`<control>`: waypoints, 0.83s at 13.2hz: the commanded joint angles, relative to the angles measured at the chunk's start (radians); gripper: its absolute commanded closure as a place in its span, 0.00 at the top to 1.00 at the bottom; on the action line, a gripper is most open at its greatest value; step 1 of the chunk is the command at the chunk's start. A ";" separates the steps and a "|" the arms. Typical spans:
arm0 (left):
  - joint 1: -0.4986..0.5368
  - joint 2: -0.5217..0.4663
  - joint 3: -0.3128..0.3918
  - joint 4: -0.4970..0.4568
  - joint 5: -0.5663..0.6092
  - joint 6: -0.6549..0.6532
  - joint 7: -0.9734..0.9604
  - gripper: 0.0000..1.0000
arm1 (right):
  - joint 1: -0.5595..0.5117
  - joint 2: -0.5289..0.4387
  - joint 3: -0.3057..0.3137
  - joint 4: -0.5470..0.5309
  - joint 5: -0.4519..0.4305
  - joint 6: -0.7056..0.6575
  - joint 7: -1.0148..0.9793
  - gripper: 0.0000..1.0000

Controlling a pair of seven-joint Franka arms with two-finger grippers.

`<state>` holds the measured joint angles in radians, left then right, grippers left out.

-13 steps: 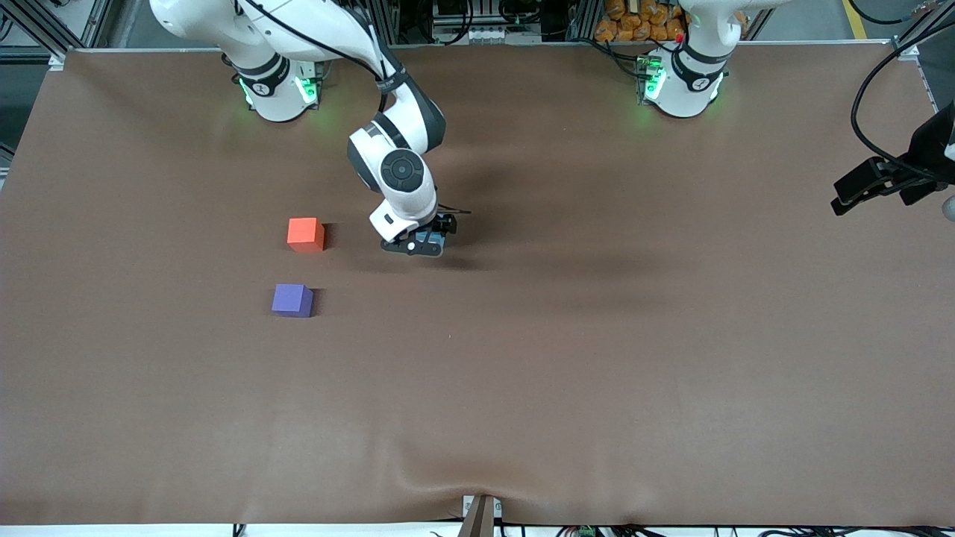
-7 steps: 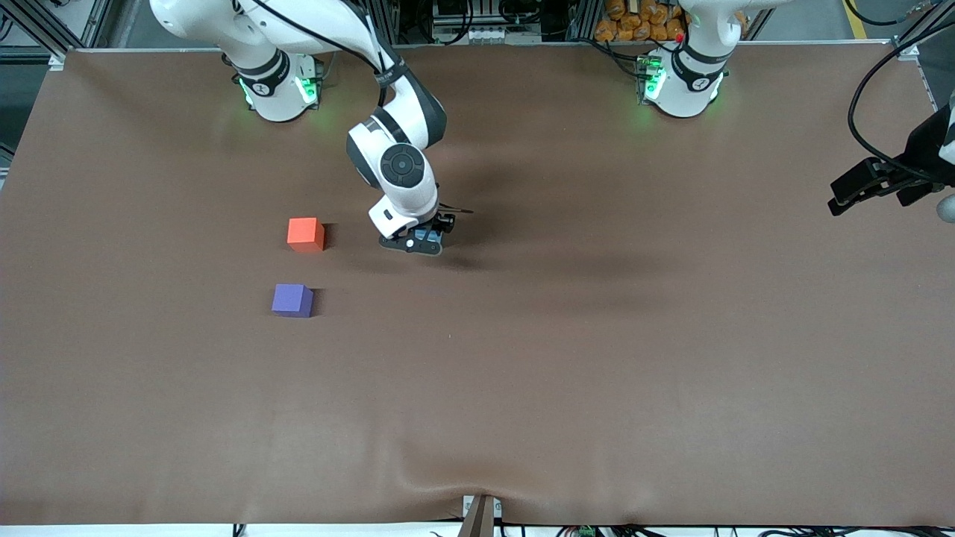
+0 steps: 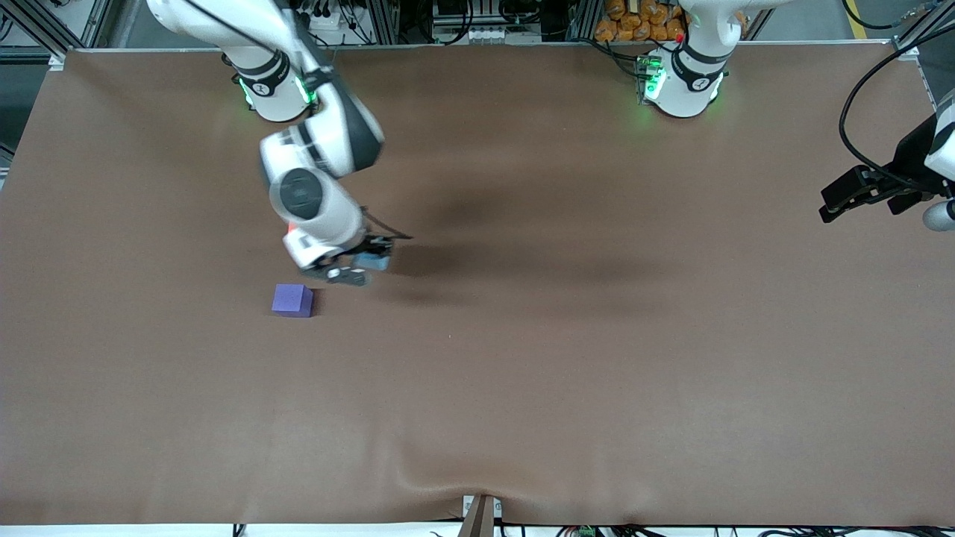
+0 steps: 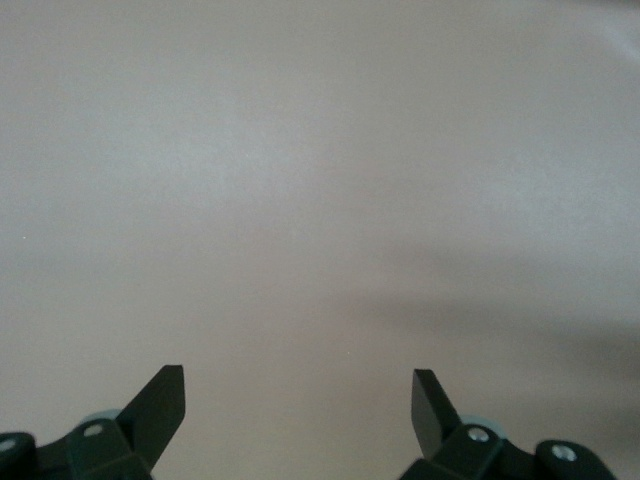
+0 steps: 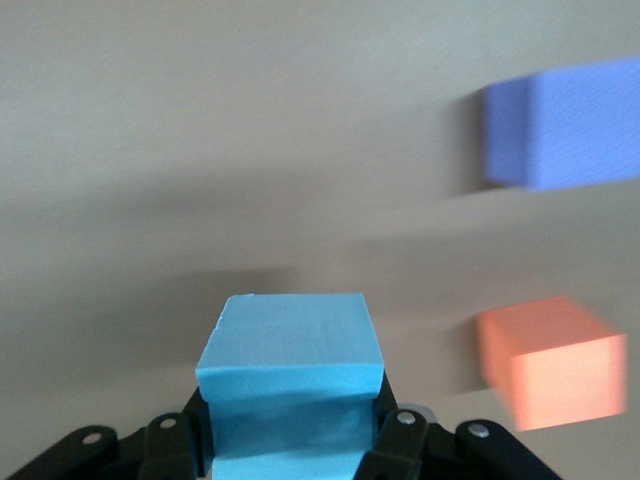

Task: Place blue block between orange and purple blocks
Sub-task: 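Carry the cyan block with the right gripper between orange and purple blocks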

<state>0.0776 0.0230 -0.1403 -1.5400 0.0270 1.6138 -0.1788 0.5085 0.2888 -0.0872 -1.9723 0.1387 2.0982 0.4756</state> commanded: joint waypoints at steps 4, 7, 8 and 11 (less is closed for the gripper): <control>0.002 -0.008 -0.002 -0.006 -0.001 0.011 0.018 1.00 | -0.166 -0.100 0.017 -0.152 -0.033 -0.004 -0.250 0.15; 0.005 -0.009 -0.002 -0.003 0.001 0.011 0.025 1.00 | -0.183 -0.097 0.015 -0.203 -0.036 0.070 -0.252 0.15; 0.011 -0.011 -0.002 0.000 -0.001 0.011 0.050 1.00 | -0.206 -0.097 0.015 -0.223 -0.044 0.101 -0.259 0.15; 0.018 -0.008 0.010 0.005 -0.024 0.024 0.081 1.00 | -0.231 -0.088 0.017 -0.230 -0.050 0.126 -0.278 0.15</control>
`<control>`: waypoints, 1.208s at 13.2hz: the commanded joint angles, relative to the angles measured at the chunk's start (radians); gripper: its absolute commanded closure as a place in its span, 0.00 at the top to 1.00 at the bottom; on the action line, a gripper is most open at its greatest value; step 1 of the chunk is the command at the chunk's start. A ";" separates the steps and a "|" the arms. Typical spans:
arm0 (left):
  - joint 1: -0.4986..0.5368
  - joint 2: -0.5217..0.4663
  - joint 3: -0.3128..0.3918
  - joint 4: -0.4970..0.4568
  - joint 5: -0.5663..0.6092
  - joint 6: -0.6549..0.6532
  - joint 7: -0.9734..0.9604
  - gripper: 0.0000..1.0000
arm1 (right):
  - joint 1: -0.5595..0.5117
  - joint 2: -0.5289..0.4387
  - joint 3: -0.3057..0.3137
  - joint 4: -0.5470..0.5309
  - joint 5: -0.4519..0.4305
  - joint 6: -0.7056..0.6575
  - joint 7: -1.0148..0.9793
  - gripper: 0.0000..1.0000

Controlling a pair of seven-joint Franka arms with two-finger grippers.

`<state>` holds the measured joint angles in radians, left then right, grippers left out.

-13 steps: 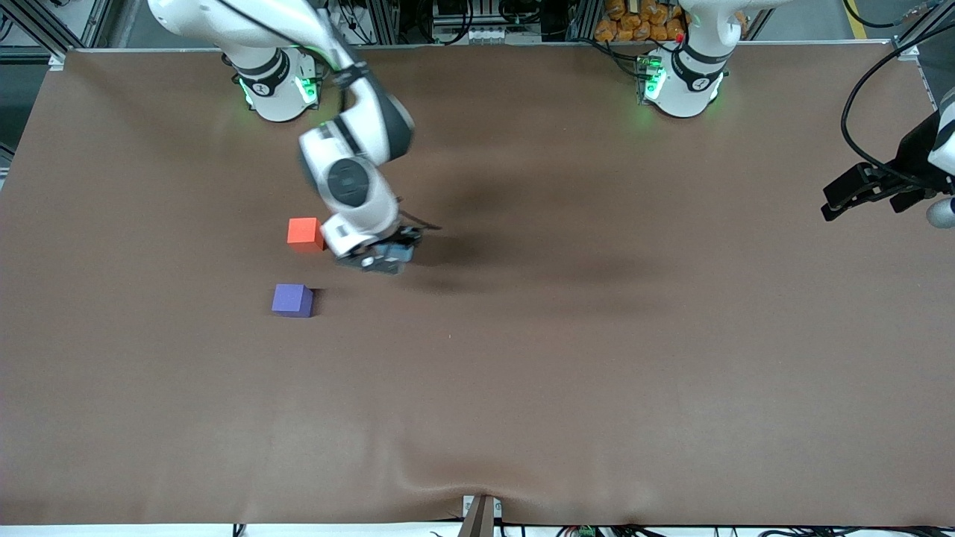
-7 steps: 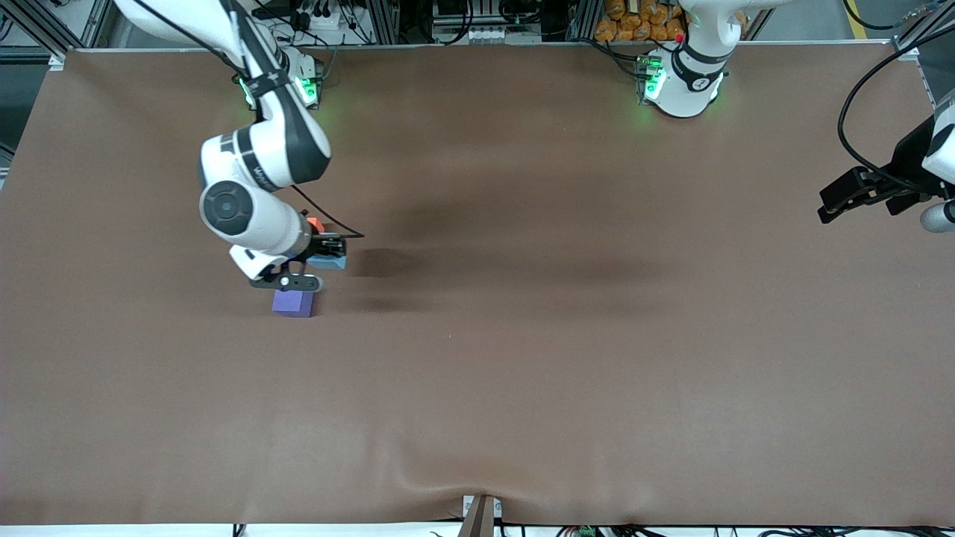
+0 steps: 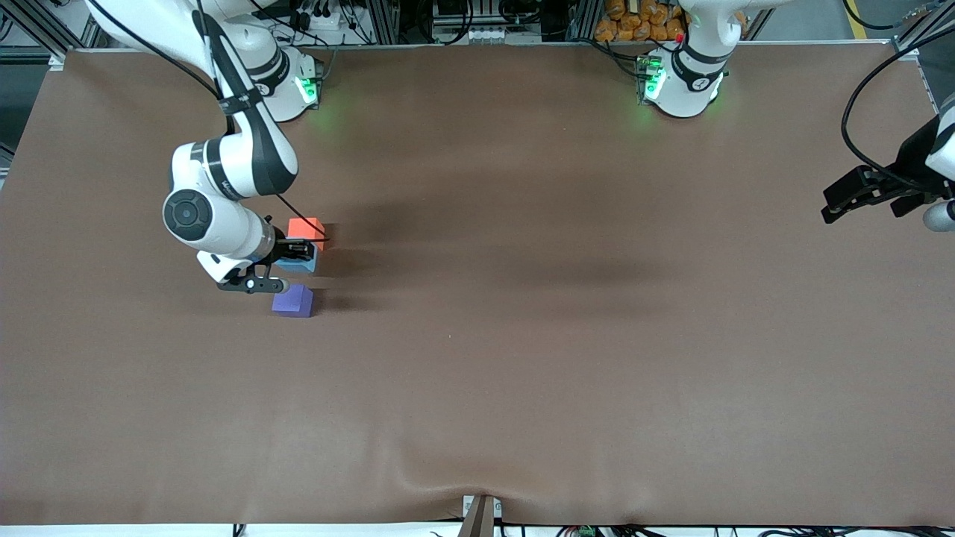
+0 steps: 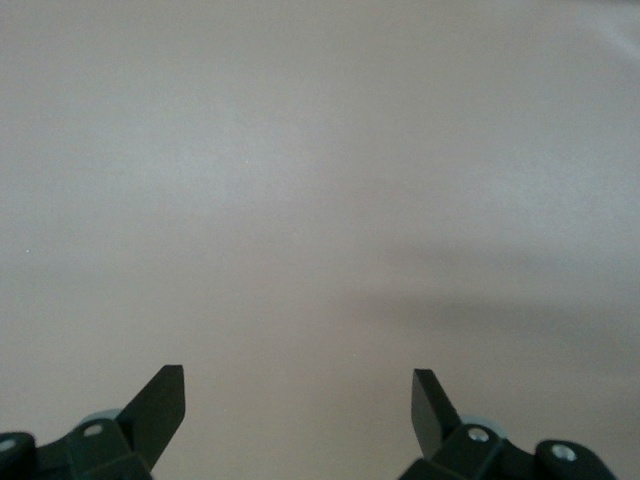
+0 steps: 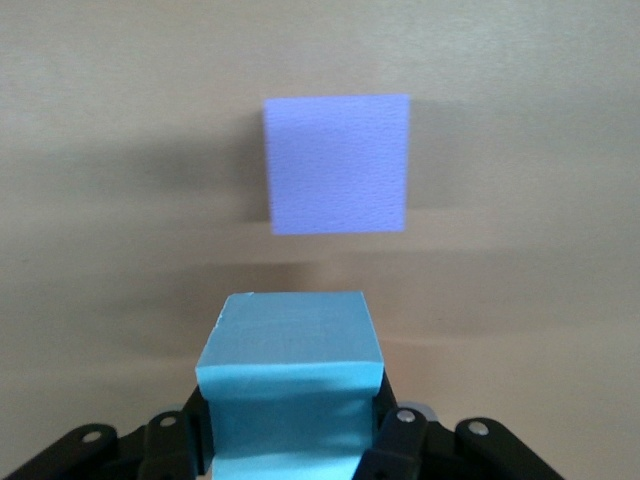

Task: Place blue block between orange and purple blocks
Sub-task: 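Carry the cyan block with the right gripper between orange and purple blocks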

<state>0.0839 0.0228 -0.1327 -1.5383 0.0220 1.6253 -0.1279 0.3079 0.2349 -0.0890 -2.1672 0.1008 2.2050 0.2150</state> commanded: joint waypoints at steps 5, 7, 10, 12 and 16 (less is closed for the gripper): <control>0.042 -0.003 0.002 0.003 -0.020 0.013 0.030 1.00 | -0.032 -0.017 0.018 -0.031 -0.013 0.048 -0.017 0.15; 0.048 -0.004 0.002 0.003 -0.020 0.013 0.030 1.00 | -0.032 0.000 0.018 -0.029 -0.015 0.064 -0.019 0.15; 0.054 -0.004 0.001 0.003 -0.024 0.013 0.030 1.00 | -0.029 0.024 0.018 -0.031 -0.015 0.084 -0.019 0.15; 0.054 -0.004 0.001 0.003 -0.024 0.013 0.031 1.00 | -0.032 0.041 0.018 -0.031 -0.027 0.105 -0.019 0.15; 0.053 -0.004 0.001 0.003 -0.024 0.013 0.031 1.00 | -0.032 0.064 0.017 -0.031 -0.032 0.121 -0.020 0.15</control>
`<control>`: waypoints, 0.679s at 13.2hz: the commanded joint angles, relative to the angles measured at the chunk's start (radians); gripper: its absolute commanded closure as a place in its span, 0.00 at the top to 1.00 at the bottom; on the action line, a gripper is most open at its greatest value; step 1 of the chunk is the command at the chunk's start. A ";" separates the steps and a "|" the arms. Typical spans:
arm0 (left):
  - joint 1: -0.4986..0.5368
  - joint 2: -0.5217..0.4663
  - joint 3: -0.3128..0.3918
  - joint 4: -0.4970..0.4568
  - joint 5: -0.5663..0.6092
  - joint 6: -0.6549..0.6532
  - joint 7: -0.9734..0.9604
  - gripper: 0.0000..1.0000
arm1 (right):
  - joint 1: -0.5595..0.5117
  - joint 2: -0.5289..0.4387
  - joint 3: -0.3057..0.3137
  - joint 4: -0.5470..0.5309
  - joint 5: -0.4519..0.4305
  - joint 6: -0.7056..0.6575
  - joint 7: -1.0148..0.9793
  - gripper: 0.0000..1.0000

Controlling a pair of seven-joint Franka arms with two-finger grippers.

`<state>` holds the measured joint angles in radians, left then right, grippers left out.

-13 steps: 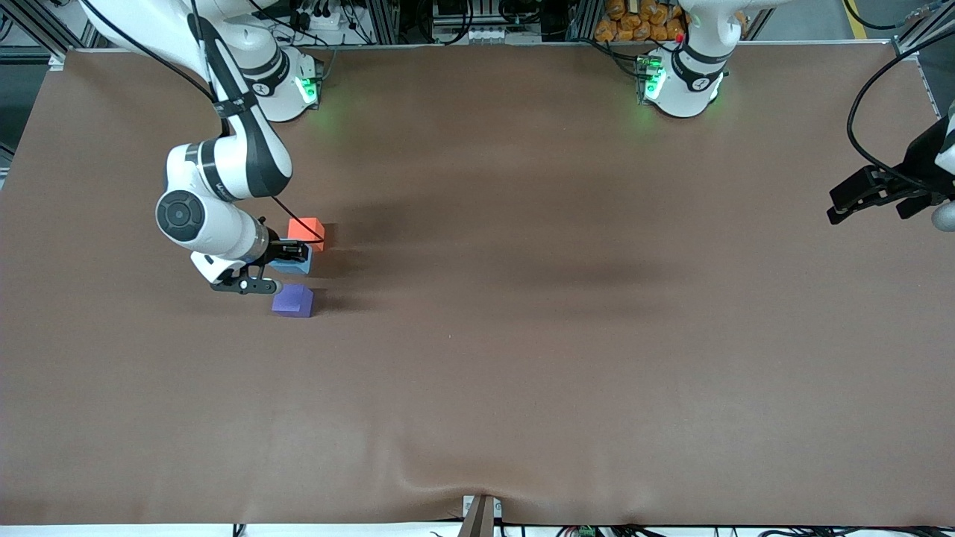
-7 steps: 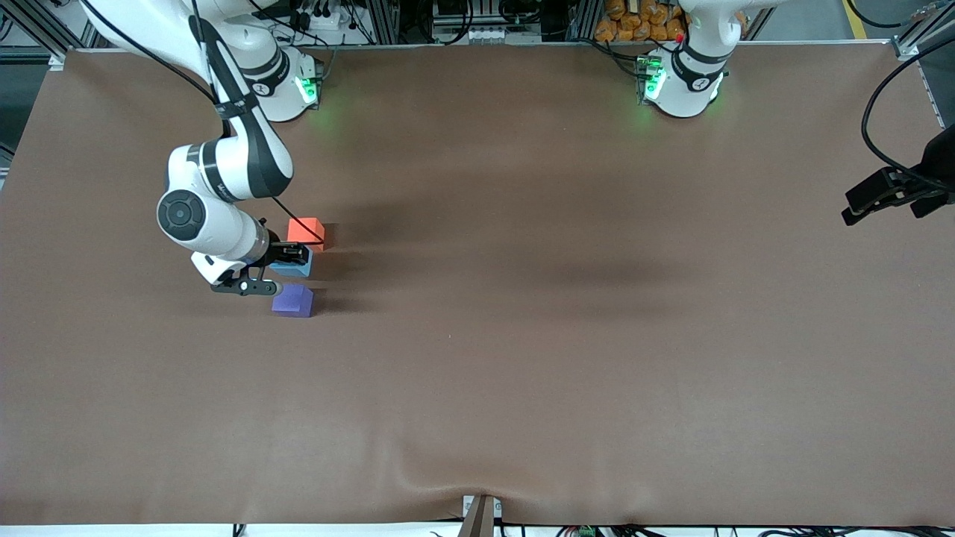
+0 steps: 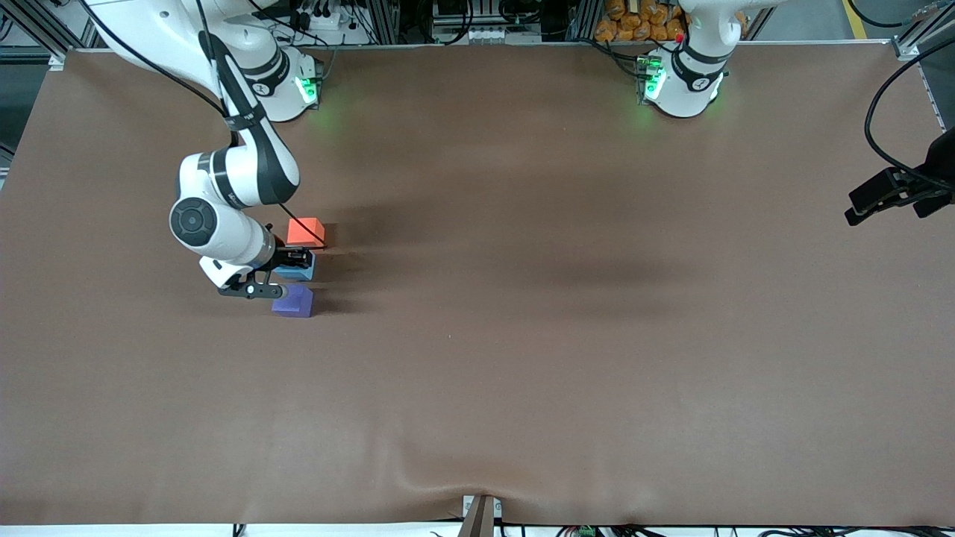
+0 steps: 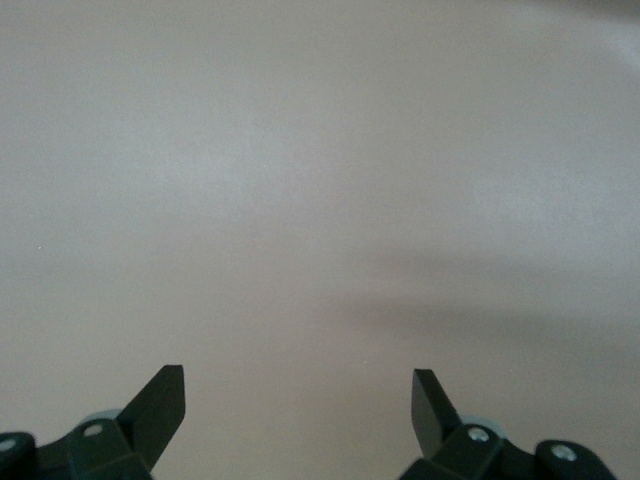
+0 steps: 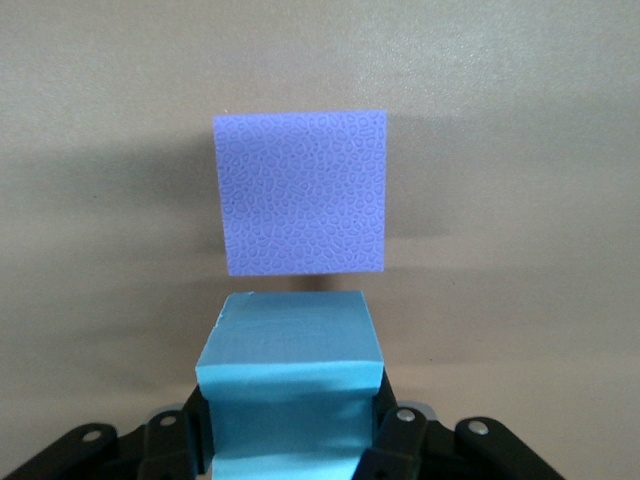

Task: Place blue block between orange and purple blocks
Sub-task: 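Lower the cyan block onto the table and open the right gripper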

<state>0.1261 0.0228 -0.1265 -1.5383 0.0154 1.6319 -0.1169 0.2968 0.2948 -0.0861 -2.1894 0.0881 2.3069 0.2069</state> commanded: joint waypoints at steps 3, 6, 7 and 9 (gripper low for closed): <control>0.007 -0.003 -0.007 0.003 -0.017 0.006 0.019 1.00 | -0.021 0.020 0.016 -0.010 -0.021 0.042 -0.012 0.15; 0.006 -0.003 -0.012 0.003 -0.017 0.006 0.020 1.00 | -0.021 0.047 0.016 -0.015 -0.021 0.077 -0.014 0.16; 0.004 -0.003 -0.012 0.004 -0.015 0.008 0.020 1.00 | -0.021 0.047 0.016 -0.016 -0.021 0.083 -0.014 0.16; 0.004 -0.004 -0.013 0.004 -0.015 0.008 0.020 1.00 | -0.021 0.052 0.016 -0.016 -0.021 0.085 -0.012 0.18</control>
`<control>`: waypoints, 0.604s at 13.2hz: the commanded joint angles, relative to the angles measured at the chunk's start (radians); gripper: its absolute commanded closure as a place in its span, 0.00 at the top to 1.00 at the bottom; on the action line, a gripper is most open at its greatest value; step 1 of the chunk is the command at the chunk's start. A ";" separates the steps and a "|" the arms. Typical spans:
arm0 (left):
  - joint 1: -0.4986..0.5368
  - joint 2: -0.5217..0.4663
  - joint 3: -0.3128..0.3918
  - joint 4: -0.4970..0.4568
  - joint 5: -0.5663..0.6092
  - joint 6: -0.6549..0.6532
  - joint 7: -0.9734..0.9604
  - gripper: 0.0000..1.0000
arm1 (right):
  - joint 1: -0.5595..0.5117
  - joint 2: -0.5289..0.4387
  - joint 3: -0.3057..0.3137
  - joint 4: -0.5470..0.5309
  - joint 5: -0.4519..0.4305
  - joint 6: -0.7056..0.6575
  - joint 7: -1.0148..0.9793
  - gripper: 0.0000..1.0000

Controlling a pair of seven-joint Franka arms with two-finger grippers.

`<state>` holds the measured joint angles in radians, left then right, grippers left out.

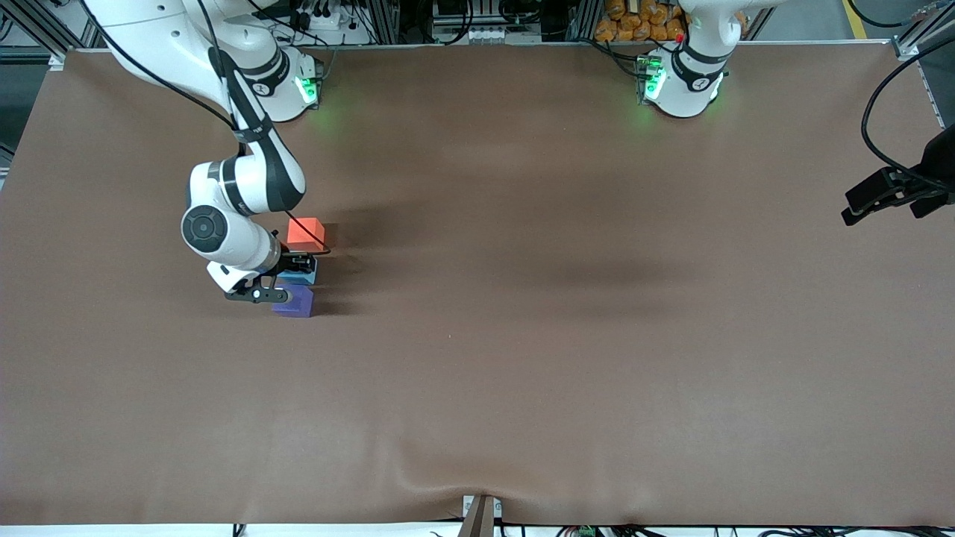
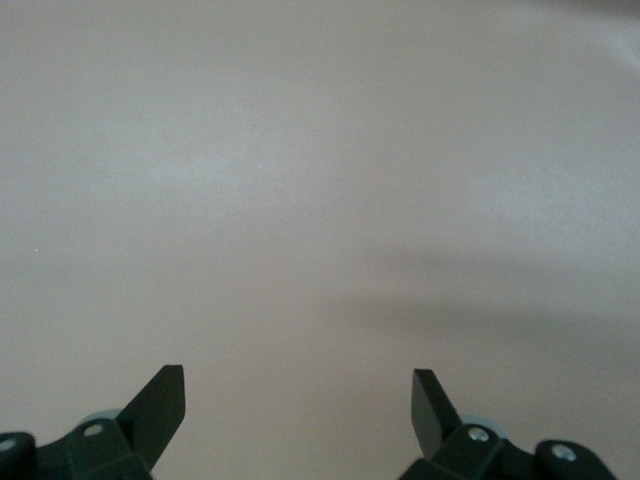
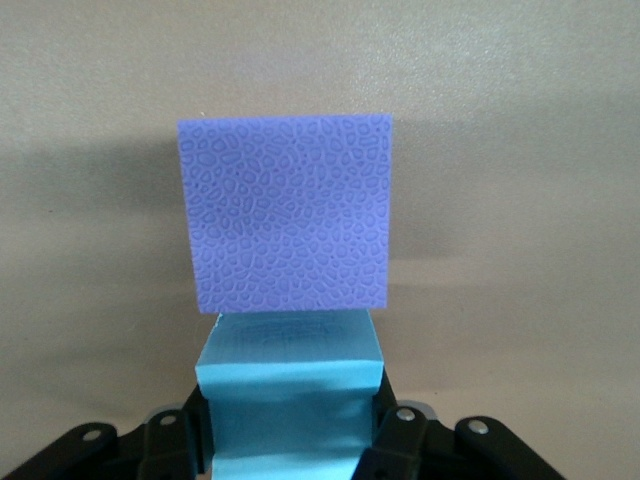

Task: Place blue block between orange and purple blocks
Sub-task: 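Lower the cyan block onto the table and open the right gripper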

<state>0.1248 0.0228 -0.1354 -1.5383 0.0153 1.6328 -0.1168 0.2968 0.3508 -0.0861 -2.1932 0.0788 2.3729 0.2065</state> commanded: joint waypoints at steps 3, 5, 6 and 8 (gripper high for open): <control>0.010 -0.009 -0.004 0.001 -0.017 0.005 0.020 1.00 | -0.030 0.019 0.015 -0.014 -0.011 0.037 -0.012 0.35; 0.012 -0.009 -0.003 0.001 -0.017 0.005 0.020 1.00 | -0.048 0.016 0.015 -0.013 -0.010 0.014 -0.009 1.00; 0.012 -0.012 -0.001 0.001 -0.017 0.005 0.020 1.00 | -0.065 0.011 0.017 -0.004 -0.010 -0.021 -0.009 1.00; 0.010 -0.014 -0.001 0.001 -0.017 0.005 0.020 1.00 | -0.062 -0.006 0.019 0.032 -0.008 -0.084 0.002 1.00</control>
<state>0.1266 0.0224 -0.1344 -1.5378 0.0153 1.6348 -0.1168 0.2614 0.3695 -0.0869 -2.1873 0.0788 2.3424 0.2065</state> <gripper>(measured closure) 0.000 0.057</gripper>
